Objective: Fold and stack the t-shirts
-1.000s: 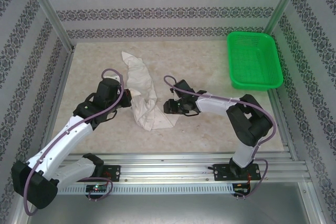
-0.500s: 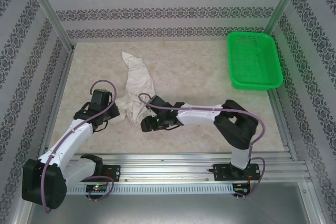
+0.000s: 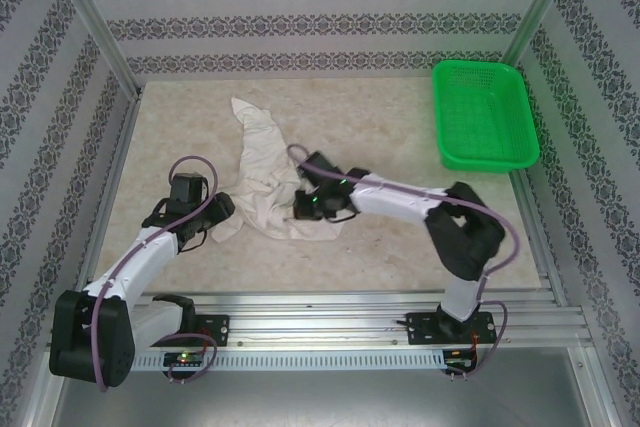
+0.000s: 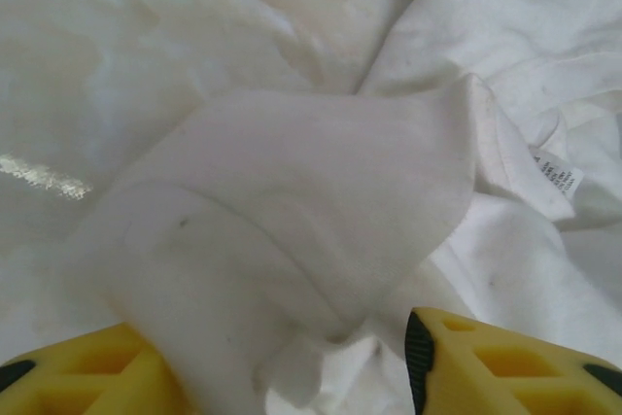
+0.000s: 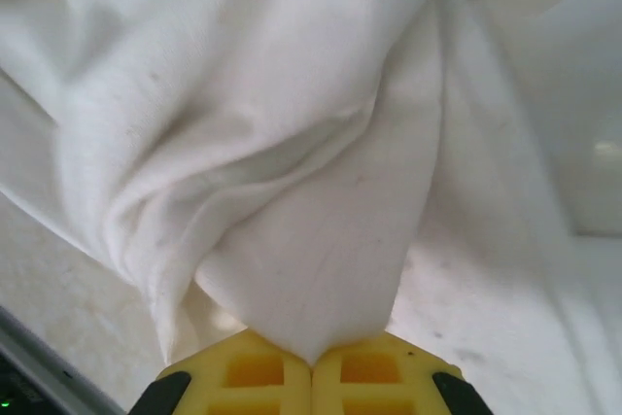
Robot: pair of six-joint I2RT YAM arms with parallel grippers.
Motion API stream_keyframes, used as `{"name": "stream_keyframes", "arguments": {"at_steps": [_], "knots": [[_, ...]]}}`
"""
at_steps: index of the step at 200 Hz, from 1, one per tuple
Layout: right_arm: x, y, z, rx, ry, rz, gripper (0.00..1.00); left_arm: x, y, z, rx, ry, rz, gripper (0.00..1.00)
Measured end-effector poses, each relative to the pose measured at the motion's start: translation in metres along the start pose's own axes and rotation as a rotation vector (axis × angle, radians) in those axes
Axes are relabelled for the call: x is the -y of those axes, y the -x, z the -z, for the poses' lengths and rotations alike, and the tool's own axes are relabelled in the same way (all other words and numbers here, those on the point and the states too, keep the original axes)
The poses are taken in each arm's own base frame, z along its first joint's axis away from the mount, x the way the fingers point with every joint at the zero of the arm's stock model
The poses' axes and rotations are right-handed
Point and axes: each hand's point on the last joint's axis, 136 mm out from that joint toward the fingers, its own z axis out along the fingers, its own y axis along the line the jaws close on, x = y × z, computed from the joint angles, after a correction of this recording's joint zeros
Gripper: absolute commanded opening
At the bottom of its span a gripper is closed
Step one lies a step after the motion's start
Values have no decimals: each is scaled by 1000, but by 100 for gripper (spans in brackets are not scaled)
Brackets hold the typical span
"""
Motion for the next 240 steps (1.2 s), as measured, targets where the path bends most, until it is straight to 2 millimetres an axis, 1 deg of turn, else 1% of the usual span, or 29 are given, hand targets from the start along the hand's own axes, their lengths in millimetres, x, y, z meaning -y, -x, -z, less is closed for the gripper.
{"name": "stream_keyframes", "arguments": {"at_steps": [12, 17, 32, 43, 53, 59, 66, 78, 85, 93, 96, 100, 112, 126, 134, 149, 160, 169, 183, 195, 211, 228, 240], "knots": [[9, 21, 36, 45, 13, -32, 4, 0, -1, 0, -4, -1, 19, 61], [15, 30, 54, 72, 18, -48, 4, -1, -2, 1, -10, 5, 26, 61], [33, 47, 101, 129, 26, -96, 6, -1, -3, 7, -35, 25, 42, 63], [49, 54, 127, 158, 12, -132, 7, 4, 3, 17, -40, 28, 49, 65], [61, 56, 139, 159, 0, -156, 5, 14, 11, 29, -32, 10, 52, 66], [65, 56, 141, 148, -1, -170, 4, 22, 16, 37, -27, -9, 48, 66], [69, 56, 139, 125, 0, -184, 4, 34, 21, 47, -18, -36, 39, 67], [72, 58, 128, 68, 8, -203, 4, 58, 23, 63, -19, -95, -3, 69], [72, 62, 119, 35, 12, -211, 4, 73, 18, 69, -32, -130, -33, 69], [71, 69, 109, 11, 19, -212, 4, 90, 8, 74, -64, -171, -72, 69], [70, 73, 105, 2, 21, -213, 4, 96, 1, 74, -86, -183, -88, 69], [70, 77, 101, -5, 22, -213, 4, 101, -5, 74, -105, -189, -102, 69], [69, 88, 93, -23, 26, -217, 5, 114, -34, 68, -205, -188, -153, 68], [68, 96, 93, -29, 23, -216, 6, 114, -66, 55, -320, -127, -195, 66], [69, 100, 97, -26, 21, -211, 7, 107, -82, 46, -377, -63, -209, 66], [76, 103, 106, -19, 13, -226, 8, 89, -96, 39, -424, 41, -209, 67], [85, 105, 111, -18, 3, -242, 8, 81, -96, 39, -419, 85, -199, 67], [94, 105, 114, -17, -7, -254, 9, 80, -94, 38, -405, 99, -191, 67], [105, 106, 119, -17, -23, -268, 9, 83, -91, 34, -397, 105, -175, 67], [112, 105, 122, -20, -34, -276, 10, 89, -90, 26, -388, 94, -151, 67], [113, 102, 122, -33, -38, -269, 10, 98, -89, 18, -383, 73, -119, 66], [113, 99, 122, -42, -40, -261, 10, 107, -90, 13, -401, 61, -97, 65], [113, 98, 122, -46, -41, -257, 10, 115, -89, 10, -412, 54, -89, 62]]}}
